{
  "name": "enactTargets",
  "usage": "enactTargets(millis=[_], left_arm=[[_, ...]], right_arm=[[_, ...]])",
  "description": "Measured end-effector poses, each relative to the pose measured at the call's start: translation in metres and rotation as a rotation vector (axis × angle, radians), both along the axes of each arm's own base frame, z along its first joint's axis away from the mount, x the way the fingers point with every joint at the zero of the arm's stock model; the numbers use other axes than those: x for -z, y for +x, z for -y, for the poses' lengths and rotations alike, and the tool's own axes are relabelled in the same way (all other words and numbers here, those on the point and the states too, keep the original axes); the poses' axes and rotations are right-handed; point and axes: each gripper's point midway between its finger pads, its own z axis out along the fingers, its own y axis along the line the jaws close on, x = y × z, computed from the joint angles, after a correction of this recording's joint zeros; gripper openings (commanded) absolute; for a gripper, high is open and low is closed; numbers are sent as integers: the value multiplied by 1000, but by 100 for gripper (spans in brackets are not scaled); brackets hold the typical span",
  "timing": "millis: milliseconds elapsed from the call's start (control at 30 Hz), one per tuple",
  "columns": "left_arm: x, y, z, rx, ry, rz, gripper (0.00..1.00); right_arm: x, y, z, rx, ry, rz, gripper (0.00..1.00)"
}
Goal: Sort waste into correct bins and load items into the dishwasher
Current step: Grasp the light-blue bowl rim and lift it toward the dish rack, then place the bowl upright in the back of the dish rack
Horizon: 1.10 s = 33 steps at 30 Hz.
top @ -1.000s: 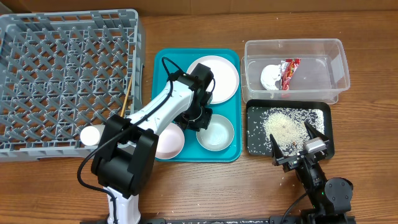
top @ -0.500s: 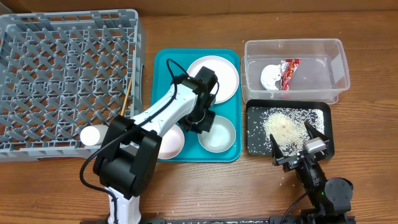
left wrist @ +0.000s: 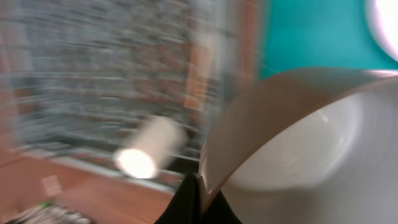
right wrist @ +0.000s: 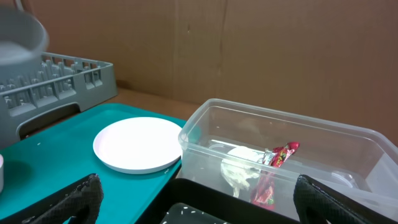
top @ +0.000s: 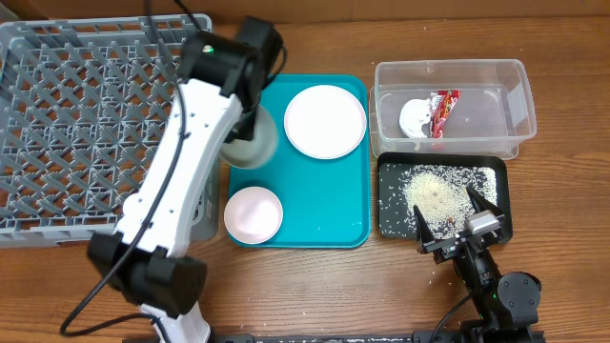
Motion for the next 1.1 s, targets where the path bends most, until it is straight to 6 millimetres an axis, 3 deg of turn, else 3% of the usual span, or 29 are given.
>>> enactTargets(millis=[300,400,567,667,1100], left_arm=[[-57,14,-79,-183,415,245,4],[-65,13,-104,-248,521,275,4],[-51,8,-142,-364,605,276,4],[-37,12,-155,-411,617,298,4],[18,38,-155,-386,628,343,4]], right_arm=[[0,0,0,0,0,0,100],[0,0,0,0,0,0,100],[0,0,0,0,0,0,100],[0,0,0,0,0,-1,100],[0,0,0,0,0,0,100]])
